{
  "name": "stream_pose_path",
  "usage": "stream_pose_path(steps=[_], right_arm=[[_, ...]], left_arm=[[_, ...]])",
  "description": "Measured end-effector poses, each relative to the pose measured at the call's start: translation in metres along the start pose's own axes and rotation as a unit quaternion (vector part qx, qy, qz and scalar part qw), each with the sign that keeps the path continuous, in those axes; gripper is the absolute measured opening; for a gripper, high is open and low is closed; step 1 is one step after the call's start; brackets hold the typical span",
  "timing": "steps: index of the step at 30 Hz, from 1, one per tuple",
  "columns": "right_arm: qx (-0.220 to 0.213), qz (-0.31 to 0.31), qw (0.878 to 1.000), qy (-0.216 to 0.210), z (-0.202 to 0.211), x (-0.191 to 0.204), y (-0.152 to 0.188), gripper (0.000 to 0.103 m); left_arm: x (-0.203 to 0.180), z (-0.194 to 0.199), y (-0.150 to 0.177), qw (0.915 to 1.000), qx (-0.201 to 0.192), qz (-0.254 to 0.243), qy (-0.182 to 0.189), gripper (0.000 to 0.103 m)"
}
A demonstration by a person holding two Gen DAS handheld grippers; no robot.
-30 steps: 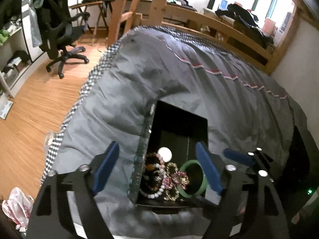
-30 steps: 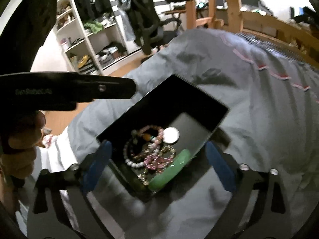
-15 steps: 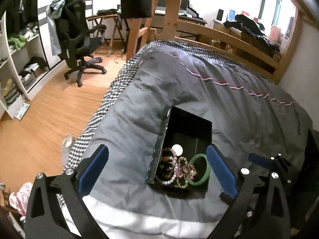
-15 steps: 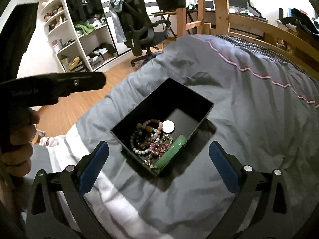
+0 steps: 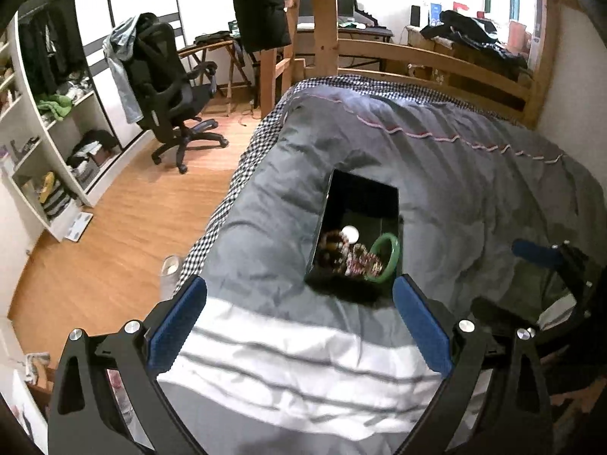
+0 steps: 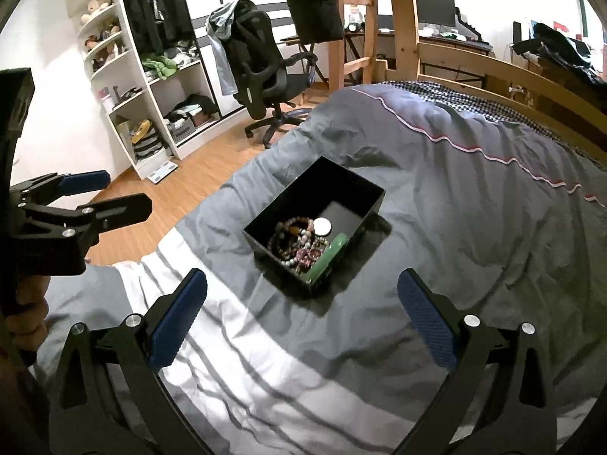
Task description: Organize jewelry
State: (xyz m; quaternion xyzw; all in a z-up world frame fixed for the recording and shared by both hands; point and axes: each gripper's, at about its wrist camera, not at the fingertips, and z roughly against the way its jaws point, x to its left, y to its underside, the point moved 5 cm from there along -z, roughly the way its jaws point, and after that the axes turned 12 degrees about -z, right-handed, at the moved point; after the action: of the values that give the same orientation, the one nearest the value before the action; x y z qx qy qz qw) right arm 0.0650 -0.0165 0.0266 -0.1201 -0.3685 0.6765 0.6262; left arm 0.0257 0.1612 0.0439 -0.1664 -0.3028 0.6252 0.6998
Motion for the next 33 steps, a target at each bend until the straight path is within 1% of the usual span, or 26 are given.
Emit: stream_pose_path(steps=[2, 4, 6, 11, 12, 16, 19, 23, 29, 33], right_arm=[[-0.001, 0.001, 1.000, 0.001, 0.003, -0.001, 0.007, 0.099], [0.001, -0.001, 1.000, 0.002, 0.004, -0.004, 0.013, 0.099], [0.002, 0.000, 1.000, 0.005, 0.004, -0.004, 0.018, 0.099], [0.004, 0.010, 1.000, 0.012, 0.002, -0.005, 0.030, 0.099], [0.001, 0.010, 1.000, 0.012, 0.003, -0.005, 0.030, 0.099], [-0.002, 0.017, 1.000, 0.009, -0.001, -0.005, 0.031, 0.099], [-0.003, 0.025, 1.000, 0.011, -0.005, -0.003, 0.034, 0.099], [0.003, 0.025, 1.000, 0.013, -0.012, -0.002, 0.038, 0.099], [0.004, 0.022, 1.000, 0.012, -0.015, -0.002, 0.040, 0.099], [0.000, 0.016, 1.000, 0.009, -0.016, -0.005, 0.039, 0.099]], left_arm=[[-0.005, -0.001, 0.011, 1.0000, 0.008, 0.000, -0.005, 0.097], [-0.013, -0.004, 0.023, 0.9997, 0.014, -0.009, -0.016, 0.097], [-0.021, -0.006, 0.034, 0.9993, 0.011, -0.024, -0.028, 0.097], [-0.032, -0.016, 0.055, 0.9984, 0.003, -0.040, -0.040, 0.097], [-0.032, -0.020, 0.059, 0.9986, 0.005, -0.036, -0.038, 0.097], [-0.027, -0.030, 0.060, 0.9992, 0.012, -0.014, -0.035, 0.097], [-0.024, -0.031, 0.055, 0.9997, -0.005, 0.004, -0.024, 0.097], [-0.029, -0.032, 0.055, 0.9996, -0.009, -0.004, -0.028, 0.097], [-0.028, -0.037, 0.056, 1.0000, -0.002, 0.004, -0.009, 0.097], [-0.033, -0.037, 0.056, 1.0000, -0.004, -0.001, 0.000, 0.097]])
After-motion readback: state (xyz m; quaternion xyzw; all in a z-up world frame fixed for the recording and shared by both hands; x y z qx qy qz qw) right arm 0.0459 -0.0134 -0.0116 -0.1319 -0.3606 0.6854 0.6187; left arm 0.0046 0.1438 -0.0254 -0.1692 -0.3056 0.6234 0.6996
